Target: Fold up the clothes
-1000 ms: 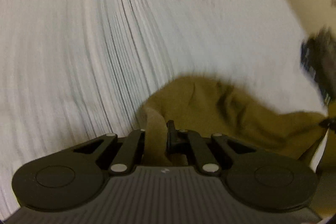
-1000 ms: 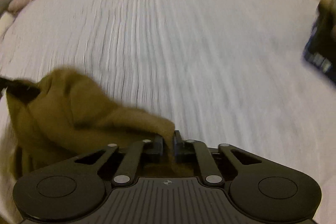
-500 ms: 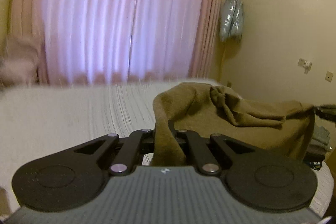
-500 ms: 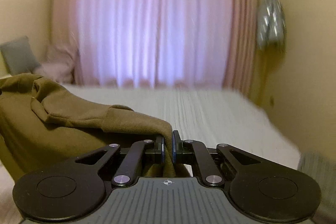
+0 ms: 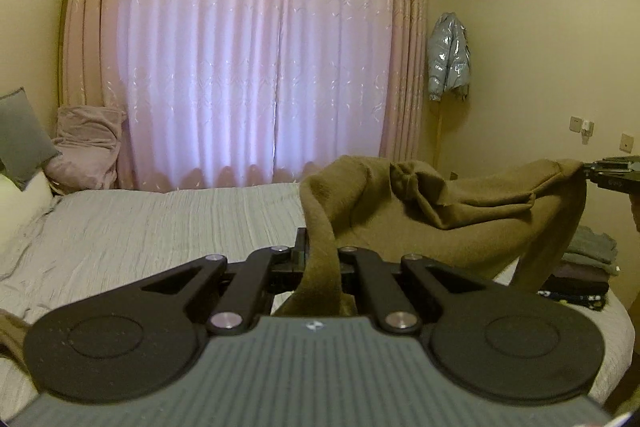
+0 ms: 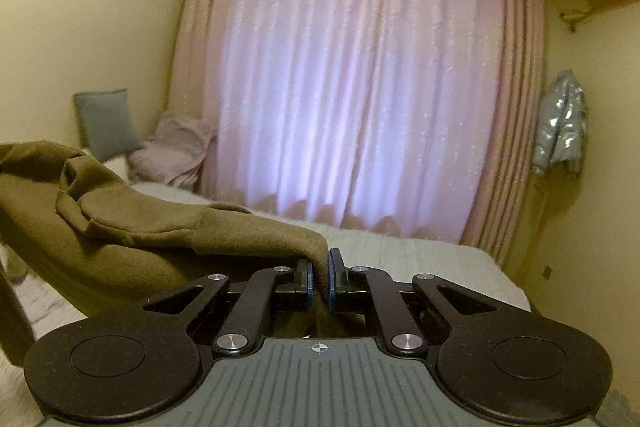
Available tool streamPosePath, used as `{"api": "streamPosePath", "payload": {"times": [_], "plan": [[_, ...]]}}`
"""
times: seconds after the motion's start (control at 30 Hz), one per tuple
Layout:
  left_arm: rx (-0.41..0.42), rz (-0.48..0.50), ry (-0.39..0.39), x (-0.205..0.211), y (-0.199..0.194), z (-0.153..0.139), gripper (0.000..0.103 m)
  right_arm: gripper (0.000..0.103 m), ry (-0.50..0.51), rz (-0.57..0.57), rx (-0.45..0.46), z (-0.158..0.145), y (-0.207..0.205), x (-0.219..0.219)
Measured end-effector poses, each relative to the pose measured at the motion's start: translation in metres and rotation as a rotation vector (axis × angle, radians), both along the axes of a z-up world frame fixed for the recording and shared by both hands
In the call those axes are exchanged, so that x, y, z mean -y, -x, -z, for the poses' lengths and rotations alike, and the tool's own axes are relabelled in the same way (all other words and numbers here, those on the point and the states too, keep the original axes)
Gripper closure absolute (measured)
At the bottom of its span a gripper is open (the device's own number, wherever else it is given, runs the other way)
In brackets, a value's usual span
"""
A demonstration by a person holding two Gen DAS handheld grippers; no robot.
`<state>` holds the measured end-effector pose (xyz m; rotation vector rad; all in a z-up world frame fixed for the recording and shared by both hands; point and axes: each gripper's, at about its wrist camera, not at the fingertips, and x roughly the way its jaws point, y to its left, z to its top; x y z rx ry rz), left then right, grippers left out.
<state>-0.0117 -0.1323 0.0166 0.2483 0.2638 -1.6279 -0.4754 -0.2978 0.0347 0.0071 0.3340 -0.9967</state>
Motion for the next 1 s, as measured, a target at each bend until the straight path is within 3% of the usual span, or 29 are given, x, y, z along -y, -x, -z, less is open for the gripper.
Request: {"api": "streamPosePath", "payload": {"times": [0.2, 0.33, 0.4, 0.47, 0.53, 0.57, 0.6, 0.67, 0.73, 0.83, 1.0], "plan": [[0.056, 0.01, 0.024, -0.007, -0.004, -0.033, 0.099, 0.097, -0.005, -0.071, -0.052, -0.017, 0.016, -0.016], [0.057, 0.029, -0.02, 0.037, -0.019, -0.016, 0.099, 0.097, -0.042, -0.097, -0.105, -0.011, 0.006, -0.001], [0.041, 0.027, -0.084, 0.078, -0.03, 0.015, 0.096, 0.097, -0.101, -0.092, -0.154, 0.008, -0.005, 0.021], [0.015, 0.004, -0.182, 0.125, -0.042, 0.063, 0.09, 0.096, -0.214, -0.071, -0.206, 0.047, -0.021, 0.056], [-0.014, -0.039, -0.293, 0.166, -0.053, 0.121, 0.085, 0.082, -0.373, -0.03, -0.272, 0.103, -0.037, 0.095], [-0.038, -0.073, -0.373, 0.186, -0.059, 0.156, 0.086, 0.06, -0.446, 0.008, -0.305, 0.135, -0.044, 0.113], [-0.053, -0.112, -0.451, 0.202, -0.065, 0.189, 0.086, 0.053, -0.487, 0.069, -0.336, 0.168, -0.048, 0.126], [-0.062, -0.186, -0.584, 0.218, -0.071, 0.241, 0.091, 0.053, -0.564, 0.165, -0.377, 0.224, -0.053, 0.143], [-0.089, -0.158, -0.631, 0.217, -0.066, 0.267, 0.091, 0.053, -0.632, 0.222, -0.353, 0.26, -0.051, 0.146], [-0.103, -0.079, -0.687, 0.213, -0.052, 0.292, 0.091, 0.053, -0.713, 0.24, -0.237, 0.289, -0.048, 0.143], [-0.113, 0.052, -0.741, 0.238, -0.038, 0.317, 0.089, 0.053, -0.71, 0.151, -0.278, 0.326, -0.069, 0.145]]}}
